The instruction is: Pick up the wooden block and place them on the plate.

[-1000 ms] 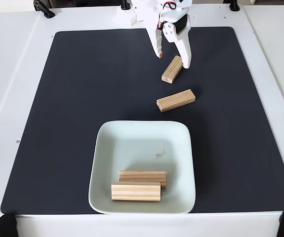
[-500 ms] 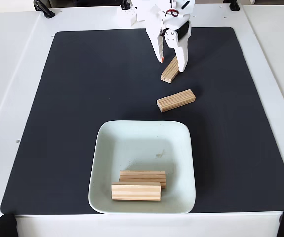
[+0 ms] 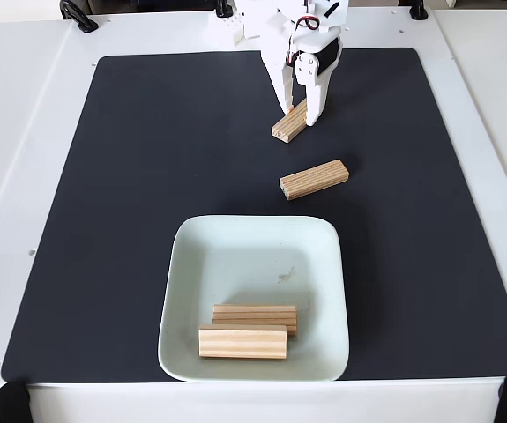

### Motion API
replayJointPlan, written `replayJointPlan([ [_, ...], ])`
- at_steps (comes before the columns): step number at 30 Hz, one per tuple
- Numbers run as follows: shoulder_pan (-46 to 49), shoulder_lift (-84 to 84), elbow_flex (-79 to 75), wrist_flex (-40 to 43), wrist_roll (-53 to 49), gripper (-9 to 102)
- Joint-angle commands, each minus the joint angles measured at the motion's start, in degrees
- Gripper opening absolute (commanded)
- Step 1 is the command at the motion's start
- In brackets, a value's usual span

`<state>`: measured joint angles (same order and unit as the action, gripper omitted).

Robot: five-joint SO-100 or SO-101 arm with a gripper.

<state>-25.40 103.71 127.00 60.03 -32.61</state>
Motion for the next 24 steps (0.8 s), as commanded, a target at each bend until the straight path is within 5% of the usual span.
replayJointPlan([
  [1, -0.44, 6.77, -1.14, 0.0, 0.26, 0],
  [12, 1.76, 28.56, -2.9, -4.48, 9.4, 0],
  [24, 9.93, -6.33, -41.57, -9.93, 30.23, 0],
])
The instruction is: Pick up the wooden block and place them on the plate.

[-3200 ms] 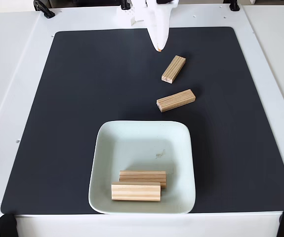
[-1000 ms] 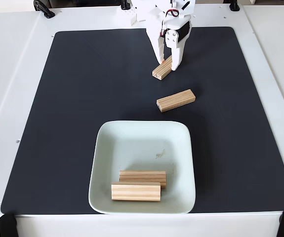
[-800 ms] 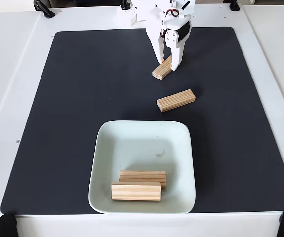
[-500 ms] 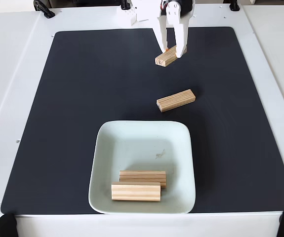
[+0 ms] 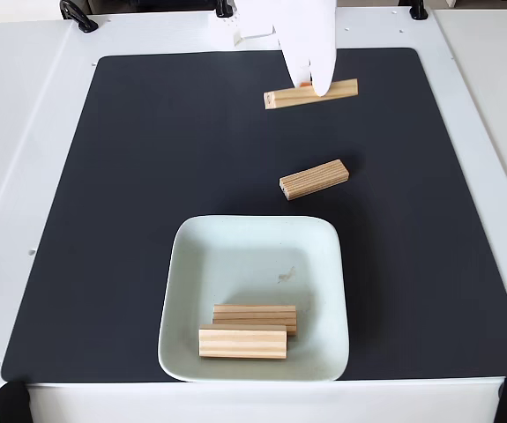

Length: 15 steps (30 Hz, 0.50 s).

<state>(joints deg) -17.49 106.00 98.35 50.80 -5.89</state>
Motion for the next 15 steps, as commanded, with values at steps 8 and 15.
replayJointPlan([
  [8, 6.94, -32.78, -35.6, -0.79, 8.7, 0],
  [15, 9.05, -44.82, -48.16, -1.41, 10.72, 0],
])
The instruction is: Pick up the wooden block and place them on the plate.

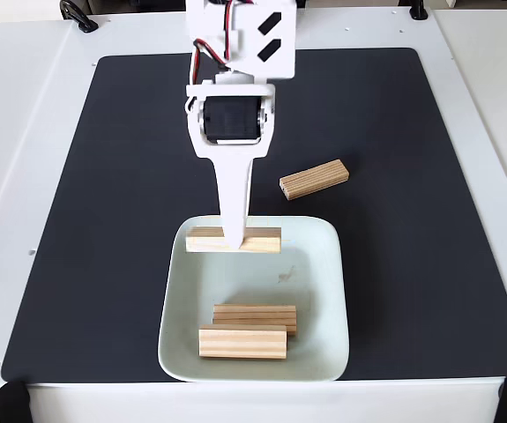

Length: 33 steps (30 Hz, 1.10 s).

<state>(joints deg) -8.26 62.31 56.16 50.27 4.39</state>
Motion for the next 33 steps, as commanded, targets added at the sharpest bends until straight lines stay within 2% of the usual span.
replayJointPlan([
  [1, -0.18, -2.29, -7.38, -0.88, 0.44, 0],
  [7, -0.44, -6.42, -12.3, -0.88, 0.53, 0],
  [19, -0.18, -7.12, -11.43, -0.62, -0.09, 1],
  [21, -0.18, -6.94, -11.34, -0.26, -0.18, 6],
  [26, -0.18, -6.42, -11.34, -0.26, -0.18, 27],
  [28, -0.18, -6.24, -11.34, -0.18, -0.18, 33],
  [33, -0.53, -5.45, -11.25, -0.09, -0.18, 33],
])
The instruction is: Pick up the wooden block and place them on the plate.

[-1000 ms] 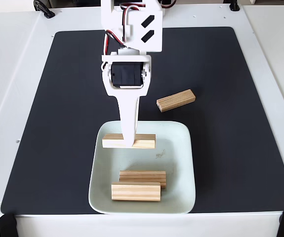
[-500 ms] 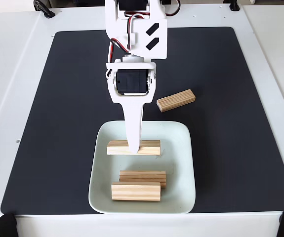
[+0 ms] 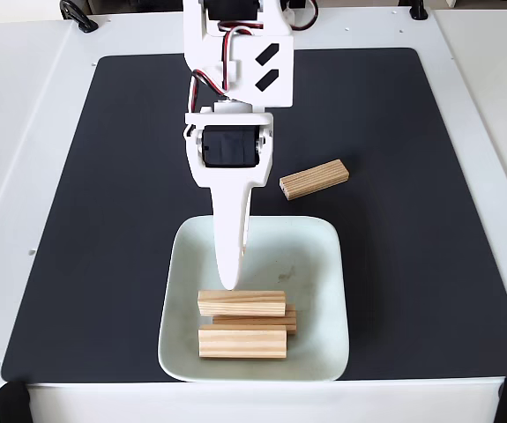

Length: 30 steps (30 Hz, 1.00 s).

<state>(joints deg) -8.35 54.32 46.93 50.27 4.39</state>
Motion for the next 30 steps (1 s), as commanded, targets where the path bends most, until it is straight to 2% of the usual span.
replayJointPlan([
  [1, -0.53, 3.52, -1.67, 0.26, -0.18, 33],
  [6, -1.32, 13.97, 8.96, 5.19, -0.26, 33],
  [11, -5.1, 30.67, 31.03, 6.68, -3.08, 32],
  [14, -6.59, 41.84, 46.05, 5.98, -4.92, 24],
  [19, -7.29, 56.25, 64.25, 5.98, -6.5, 1],
  [20, -7.29, 58.36, 66.45, 5.98, -6.59, -1],
  [23, -7.38, 61.0, 69.79, 5.98, -6.59, 1],
  [30, -9.49, 58.8, 68.55, 5.89, -6.59, 0],
])
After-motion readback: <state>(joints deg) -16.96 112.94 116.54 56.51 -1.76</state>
